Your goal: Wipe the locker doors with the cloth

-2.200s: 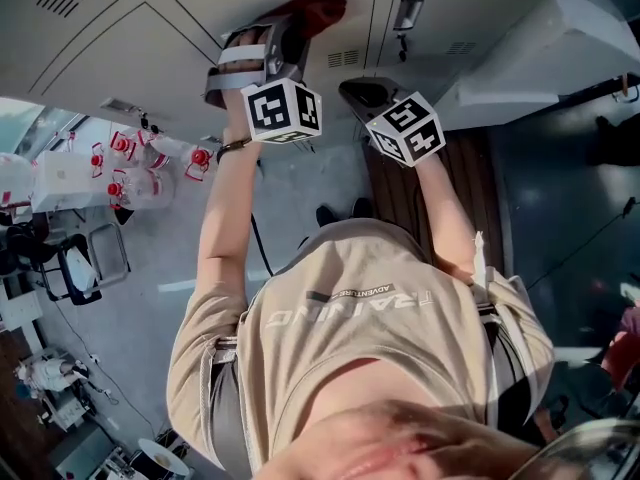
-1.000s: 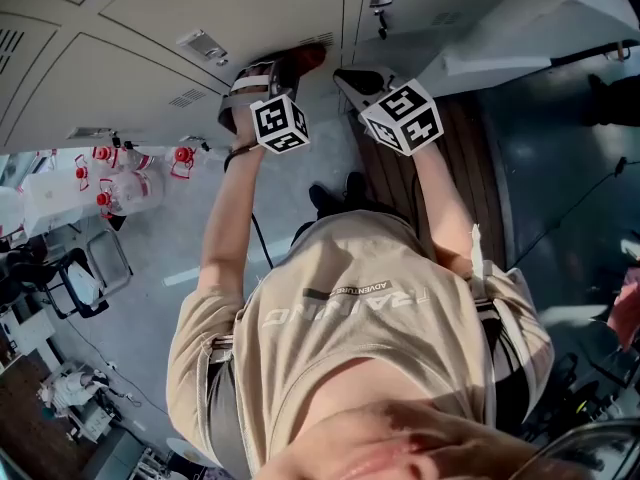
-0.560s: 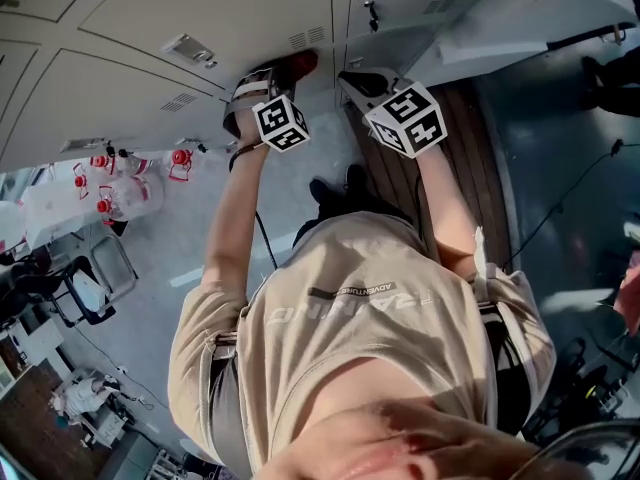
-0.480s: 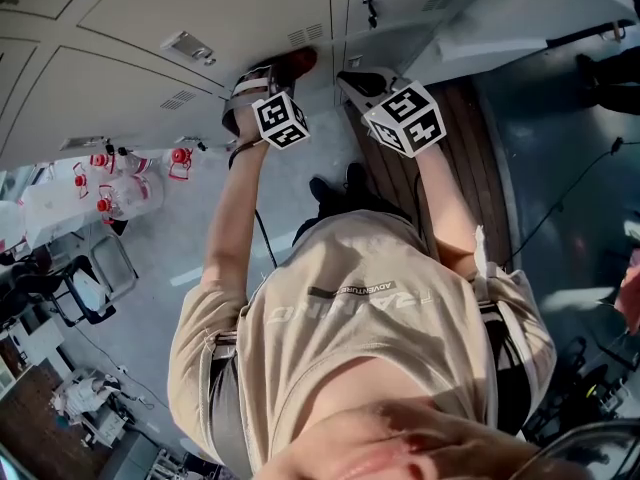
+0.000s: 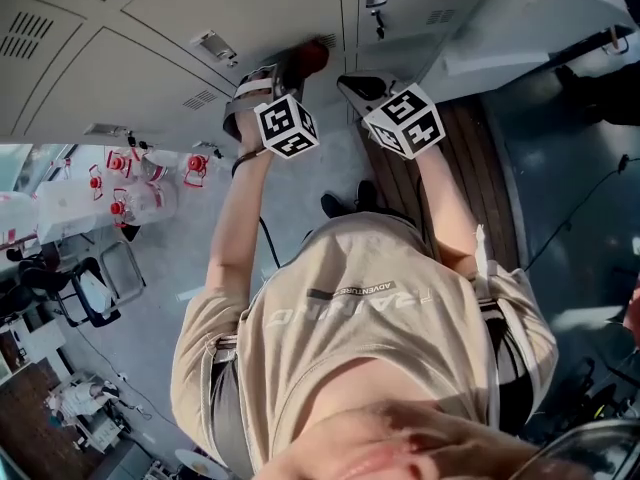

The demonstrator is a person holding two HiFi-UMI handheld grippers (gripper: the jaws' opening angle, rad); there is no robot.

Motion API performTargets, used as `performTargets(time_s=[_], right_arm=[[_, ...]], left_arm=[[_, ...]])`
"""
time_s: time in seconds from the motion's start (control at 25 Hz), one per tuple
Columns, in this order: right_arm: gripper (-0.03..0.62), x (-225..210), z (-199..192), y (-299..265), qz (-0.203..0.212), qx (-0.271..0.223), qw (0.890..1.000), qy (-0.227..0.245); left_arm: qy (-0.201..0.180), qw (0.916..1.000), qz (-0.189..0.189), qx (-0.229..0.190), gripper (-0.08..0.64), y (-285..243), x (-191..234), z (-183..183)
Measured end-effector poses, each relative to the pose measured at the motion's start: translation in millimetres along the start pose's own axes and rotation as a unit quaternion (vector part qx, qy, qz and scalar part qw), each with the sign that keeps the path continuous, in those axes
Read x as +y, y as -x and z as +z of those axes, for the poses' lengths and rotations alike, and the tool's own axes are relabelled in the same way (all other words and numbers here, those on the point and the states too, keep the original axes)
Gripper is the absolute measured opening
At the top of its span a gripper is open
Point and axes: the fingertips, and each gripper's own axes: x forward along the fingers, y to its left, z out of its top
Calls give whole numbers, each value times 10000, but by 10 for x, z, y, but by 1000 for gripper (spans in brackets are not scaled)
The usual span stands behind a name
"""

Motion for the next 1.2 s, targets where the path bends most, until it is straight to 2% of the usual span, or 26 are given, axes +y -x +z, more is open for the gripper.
performTargets(time_s=[0.16,0.36,0.68,0.88,1.2], right_arm=[[14,4,195,100,-97,-182,9997,142],[14,-49,449,256,-201,-404,9983,367],[14,-94,991,518,-143,-873,9923,867],[14,-114,1163,609,-66,-1015,9889,1084],[14,-213,1219,667,16,-1040,9857,1324]], left_arm=[[-228,9976,579,-292,66,459,415,381],[-402,9899,1251,-541,67,971,998,869],[-828,9701,2206,-582,67,1550,1811,1420],[-961,9604,2549,-585,66,1719,2121,1646],[-1003,9508,2919,-251,67,1739,2458,1665]])
